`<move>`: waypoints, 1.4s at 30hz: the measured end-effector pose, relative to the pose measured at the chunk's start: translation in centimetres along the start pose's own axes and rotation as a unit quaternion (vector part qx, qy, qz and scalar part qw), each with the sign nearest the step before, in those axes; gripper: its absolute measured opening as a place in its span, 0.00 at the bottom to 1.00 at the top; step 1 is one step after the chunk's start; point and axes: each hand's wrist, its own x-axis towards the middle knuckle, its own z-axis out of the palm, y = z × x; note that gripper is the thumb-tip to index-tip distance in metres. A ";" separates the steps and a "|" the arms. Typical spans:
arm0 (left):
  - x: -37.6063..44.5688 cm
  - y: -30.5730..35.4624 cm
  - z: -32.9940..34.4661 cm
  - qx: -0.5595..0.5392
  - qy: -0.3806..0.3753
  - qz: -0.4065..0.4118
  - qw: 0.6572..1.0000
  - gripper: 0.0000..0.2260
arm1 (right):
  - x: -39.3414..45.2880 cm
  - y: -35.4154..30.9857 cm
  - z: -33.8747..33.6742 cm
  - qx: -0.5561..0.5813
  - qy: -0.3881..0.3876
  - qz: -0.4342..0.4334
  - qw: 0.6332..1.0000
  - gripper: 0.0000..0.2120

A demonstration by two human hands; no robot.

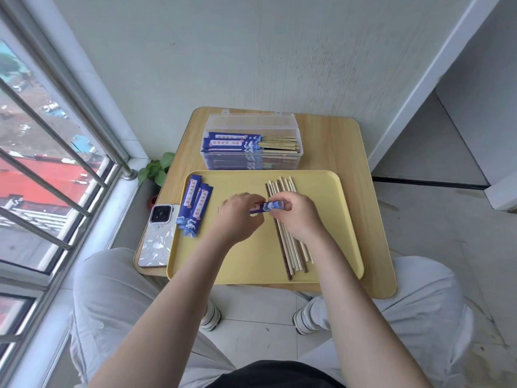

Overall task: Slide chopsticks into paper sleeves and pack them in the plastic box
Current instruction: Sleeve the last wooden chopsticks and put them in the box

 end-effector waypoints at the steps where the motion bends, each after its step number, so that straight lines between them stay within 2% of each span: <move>1: 0.0 0.1 0.1 0.002 -0.019 -0.001 1.000 0.13 | 0.0 0.0 0.0 -0.001 -0.007 0.001 1.000 0.09; 4: -0.2 -0.2 0.4 -0.030 -0.019 -0.026 0.999 0.09 | -0.1 0.3 0.2 0.014 -0.017 0.010 1.000 0.11; 6: -0.4 -0.7 0.7 -0.055 -0.014 -0.064 0.996 0.09 | -0.1 0.9 0.4 0.008 0.011 0.020 1.000 0.12; 9: -0.6 -1.5 1.5 -0.151 -0.012 -0.162 0.975 0.09 | 0.1 1.6 0.3 -0.109 0.063 0.070 0.990 0.04; 11: -0.9 -1.9 2.1 -0.271 -0.013 -0.228 0.935 0.08 | 0.2 2.0 0.3 -0.220 0.049 0.105 0.969 0.05; 13: -1.4 -2.1 2.7 -0.389 -0.017 -0.280 0.877 0.07 | 0.3 2.1 0.6 -0.282 0.014 0.124 0.951 0.05; 17: -1.9 -2.2 3.5 -0.552 -0.037 -0.330 0.765 0.11 | 0.6 1.6 2.0 -0.312 0.007 0.127 0.942 0.09; 19: -1.8 -2.1 3.5 -0.576 -0.048 -0.327 0.748 0.12 | 0.6 1.4 2.7 -0.296 0.009 0.126 0.947 0.15; 21: -1.7 -1.9 3.4 -0.583 -0.055 -0.321 0.745 0.13 | 0.7 1.3 3.2 -0.276 0.008 0.122 0.953 0.19; 26: -1.4 -1.8 3.3 -0.575 -0.056 -0.314 0.753 0.14 | 0.9 1.3 3.7 -0.263 0.003 0.115 0.958 0.15; 30: -1.4 -1.9 3.4 -0.571 -0.057 -0.316 0.756 0.13 | 0.6 1.1 3.7 -0.279 -0.007 0.104 0.955 0.07; 35: -1.6 -1.8 3.4 -0.565 -0.057 -0.316 0.760 0.10 | 0.2 0.8 3.8 -0.290 -0.010 0.087 0.953 0.10; 42: -1.7 -1.8 3.5 -0.559 -0.054 -0.315 0.765 0.10 | 0.2 0.8 3.4 -0.310 -0.046 0.083 0.946 0.06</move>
